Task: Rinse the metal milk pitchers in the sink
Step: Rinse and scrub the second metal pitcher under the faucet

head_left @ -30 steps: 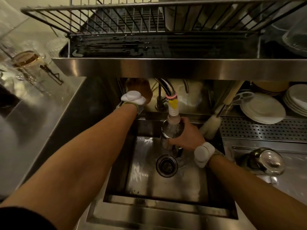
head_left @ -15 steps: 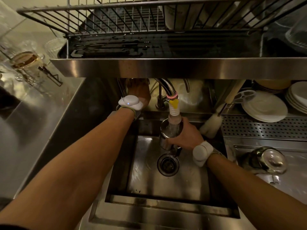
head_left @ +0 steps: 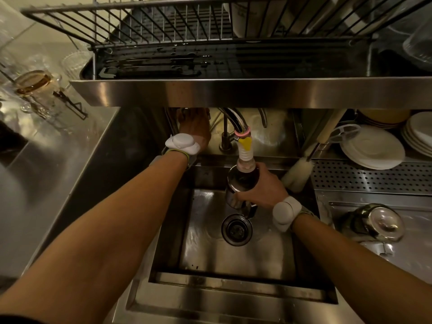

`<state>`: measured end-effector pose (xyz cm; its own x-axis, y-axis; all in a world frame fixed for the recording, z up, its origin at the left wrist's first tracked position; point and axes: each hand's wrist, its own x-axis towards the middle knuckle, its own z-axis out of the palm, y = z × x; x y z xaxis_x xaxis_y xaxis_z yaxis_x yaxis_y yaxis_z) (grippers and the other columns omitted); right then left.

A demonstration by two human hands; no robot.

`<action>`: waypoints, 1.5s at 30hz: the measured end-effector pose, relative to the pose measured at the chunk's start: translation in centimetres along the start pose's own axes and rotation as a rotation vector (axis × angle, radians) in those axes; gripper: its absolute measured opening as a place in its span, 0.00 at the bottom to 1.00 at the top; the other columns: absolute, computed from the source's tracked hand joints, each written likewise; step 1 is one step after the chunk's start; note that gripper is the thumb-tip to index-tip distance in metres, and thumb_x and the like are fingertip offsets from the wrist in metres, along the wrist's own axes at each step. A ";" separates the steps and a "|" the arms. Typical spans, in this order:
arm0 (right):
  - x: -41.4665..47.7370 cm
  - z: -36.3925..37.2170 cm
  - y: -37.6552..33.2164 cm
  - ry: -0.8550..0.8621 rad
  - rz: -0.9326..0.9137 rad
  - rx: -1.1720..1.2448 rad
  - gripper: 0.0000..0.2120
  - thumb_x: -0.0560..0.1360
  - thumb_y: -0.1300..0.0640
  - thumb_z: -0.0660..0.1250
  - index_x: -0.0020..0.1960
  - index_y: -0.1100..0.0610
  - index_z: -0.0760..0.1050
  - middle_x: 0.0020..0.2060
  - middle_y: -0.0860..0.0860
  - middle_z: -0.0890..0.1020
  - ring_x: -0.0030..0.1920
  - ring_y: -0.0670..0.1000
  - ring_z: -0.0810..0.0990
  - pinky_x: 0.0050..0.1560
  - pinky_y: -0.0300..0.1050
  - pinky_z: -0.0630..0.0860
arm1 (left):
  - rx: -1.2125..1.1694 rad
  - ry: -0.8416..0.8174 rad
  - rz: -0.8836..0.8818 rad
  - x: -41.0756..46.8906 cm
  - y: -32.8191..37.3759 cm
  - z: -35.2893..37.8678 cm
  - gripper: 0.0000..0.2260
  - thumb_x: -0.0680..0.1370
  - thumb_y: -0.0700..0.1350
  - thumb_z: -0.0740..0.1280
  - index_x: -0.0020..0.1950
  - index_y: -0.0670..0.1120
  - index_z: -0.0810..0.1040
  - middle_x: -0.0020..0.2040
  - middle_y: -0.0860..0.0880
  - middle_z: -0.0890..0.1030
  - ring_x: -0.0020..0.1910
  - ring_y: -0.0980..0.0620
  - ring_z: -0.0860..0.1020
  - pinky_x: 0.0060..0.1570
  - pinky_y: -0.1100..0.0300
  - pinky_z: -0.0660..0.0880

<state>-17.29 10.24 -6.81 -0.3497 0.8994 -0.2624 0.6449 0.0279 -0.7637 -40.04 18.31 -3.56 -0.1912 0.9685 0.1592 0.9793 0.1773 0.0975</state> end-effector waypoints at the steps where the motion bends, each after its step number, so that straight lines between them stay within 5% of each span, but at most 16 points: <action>1: 0.0 0.0 0.0 0.000 0.004 -0.003 0.51 0.52 0.38 0.76 0.69 0.52 0.62 0.62 0.50 0.76 0.60 0.52 0.76 0.60 0.46 0.74 | -0.005 0.018 0.001 0.0 0.0 0.0 0.21 0.76 0.41 0.60 0.69 0.40 0.65 0.69 0.37 0.68 0.70 0.37 0.65 0.71 0.43 0.52; 11: -0.1 0.0 0.6 -0.045 0.064 -0.008 0.54 0.50 0.38 0.76 0.70 0.53 0.60 0.64 0.51 0.74 0.62 0.54 0.75 0.62 0.53 0.74 | -0.024 0.017 0.013 -0.1 0.0 -0.1 0.19 0.75 0.40 0.62 0.65 0.40 0.68 0.66 0.37 0.70 0.67 0.37 0.67 0.69 0.41 0.57; 17: -0.1 0.5 2.2 -0.100 0.130 -0.170 0.51 0.53 0.39 0.79 0.69 0.52 0.61 0.61 0.51 0.76 0.59 0.53 0.76 0.58 0.48 0.75 | -0.029 -0.003 0.021 -0.4 0.3 -0.9 0.17 0.77 0.40 0.60 0.66 0.43 0.69 0.68 0.39 0.68 0.69 0.39 0.65 0.71 0.41 0.55; 45: -0.5 0.2 2.9 -0.090 0.172 -0.173 0.55 0.54 0.41 0.79 0.73 0.55 0.56 0.64 0.53 0.73 0.62 0.55 0.74 0.59 0.46 0.72 | -0.020 0.071 0.034 -1.1 0.9 -1.8 0.17 0.75 0.38 0.63 0.64 0.39 0.70 0.63 0.36 0.73 0.64 0.35 0.69 0.66 0.40 0.60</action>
<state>-15.40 9.74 -9.00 -0.2788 0.8550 -0.4373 0.8043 -0.0408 -0.5928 -39.01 17.05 -1.88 -0.1627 0.9589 0.2324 0.9840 0.1403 0.1101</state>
